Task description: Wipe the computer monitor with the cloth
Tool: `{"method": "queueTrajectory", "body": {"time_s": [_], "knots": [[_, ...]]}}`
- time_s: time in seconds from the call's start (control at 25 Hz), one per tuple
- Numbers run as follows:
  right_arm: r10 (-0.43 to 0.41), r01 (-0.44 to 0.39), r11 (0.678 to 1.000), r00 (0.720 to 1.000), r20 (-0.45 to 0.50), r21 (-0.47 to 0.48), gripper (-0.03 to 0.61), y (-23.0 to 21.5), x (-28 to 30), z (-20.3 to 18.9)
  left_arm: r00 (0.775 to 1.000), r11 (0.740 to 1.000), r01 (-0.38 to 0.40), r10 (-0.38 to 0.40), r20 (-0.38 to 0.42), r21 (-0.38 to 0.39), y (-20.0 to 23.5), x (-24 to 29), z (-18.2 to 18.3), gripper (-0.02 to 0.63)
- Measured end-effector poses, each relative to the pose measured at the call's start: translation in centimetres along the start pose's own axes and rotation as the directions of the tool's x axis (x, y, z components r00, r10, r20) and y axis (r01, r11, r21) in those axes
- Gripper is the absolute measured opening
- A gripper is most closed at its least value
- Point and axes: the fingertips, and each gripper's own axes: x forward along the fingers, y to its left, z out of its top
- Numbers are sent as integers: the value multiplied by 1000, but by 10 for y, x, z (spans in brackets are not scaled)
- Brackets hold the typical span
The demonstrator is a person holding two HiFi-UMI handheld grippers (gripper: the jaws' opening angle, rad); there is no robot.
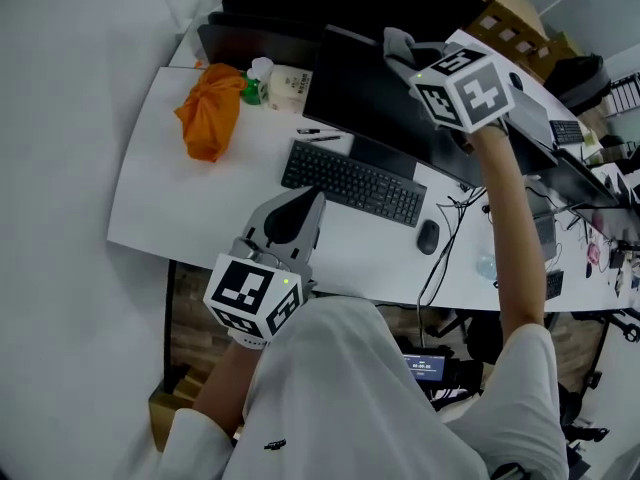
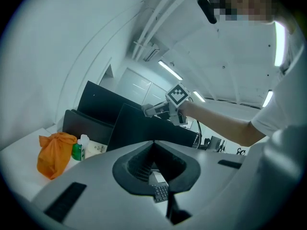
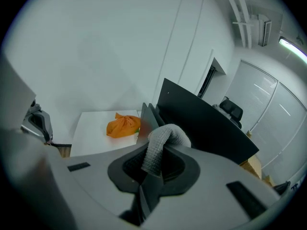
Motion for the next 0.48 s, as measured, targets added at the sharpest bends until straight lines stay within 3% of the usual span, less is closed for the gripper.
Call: {"method": "queueTrajectory", "body": {"time_s": [0.48], "knots": [[-19, 16, 999, 997, 79, 34, 32, 38, 61, 74, 999, 998, -53, 52, -3, -33, 55, -41, 0, 18]]}}
